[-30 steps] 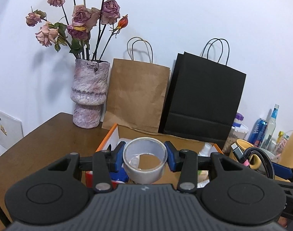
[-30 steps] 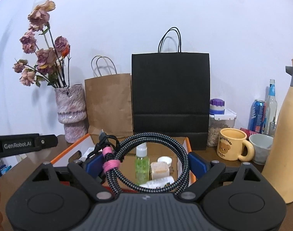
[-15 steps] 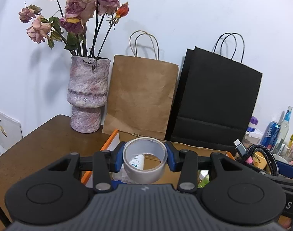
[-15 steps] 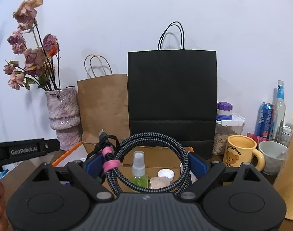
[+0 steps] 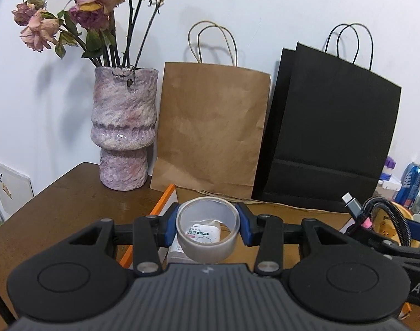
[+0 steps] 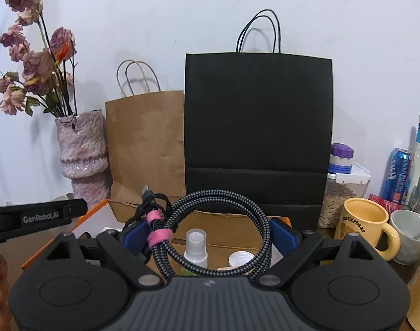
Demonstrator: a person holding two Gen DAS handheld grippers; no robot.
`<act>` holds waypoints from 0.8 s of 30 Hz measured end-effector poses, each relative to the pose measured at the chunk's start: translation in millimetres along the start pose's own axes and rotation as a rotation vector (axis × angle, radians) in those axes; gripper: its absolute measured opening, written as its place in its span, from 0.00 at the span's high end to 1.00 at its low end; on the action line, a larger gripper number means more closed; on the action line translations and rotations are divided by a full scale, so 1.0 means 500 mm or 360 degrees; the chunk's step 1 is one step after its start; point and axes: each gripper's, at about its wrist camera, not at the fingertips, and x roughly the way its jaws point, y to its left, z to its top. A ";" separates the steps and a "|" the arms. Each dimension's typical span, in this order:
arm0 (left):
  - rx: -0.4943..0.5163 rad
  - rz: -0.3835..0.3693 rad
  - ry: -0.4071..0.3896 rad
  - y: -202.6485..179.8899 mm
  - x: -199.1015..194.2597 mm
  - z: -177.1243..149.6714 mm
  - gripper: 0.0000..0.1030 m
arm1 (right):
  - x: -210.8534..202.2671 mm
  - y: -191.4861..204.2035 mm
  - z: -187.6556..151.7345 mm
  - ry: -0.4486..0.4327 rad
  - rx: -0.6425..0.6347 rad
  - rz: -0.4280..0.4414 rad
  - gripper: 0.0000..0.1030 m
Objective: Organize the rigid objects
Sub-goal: 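Carry the tape roll and black cable over the cardboard box, then open the left gripper to drop the tape while right releases the cable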
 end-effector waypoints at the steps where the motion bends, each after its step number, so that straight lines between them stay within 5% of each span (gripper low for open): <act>1: 0.0004 0.0003 0.0004 0.001 0.006 0.001 0.57 | 0.005 -0.001 0.000 0.0004 -0.0001 0.0001 0.12; 24: 0.0099 0.0043 0.0075 0.008 0.072 0.004 0.57 | 0.081 0.003 -0.006 0.0094 -0.0048 -0.0002 0.11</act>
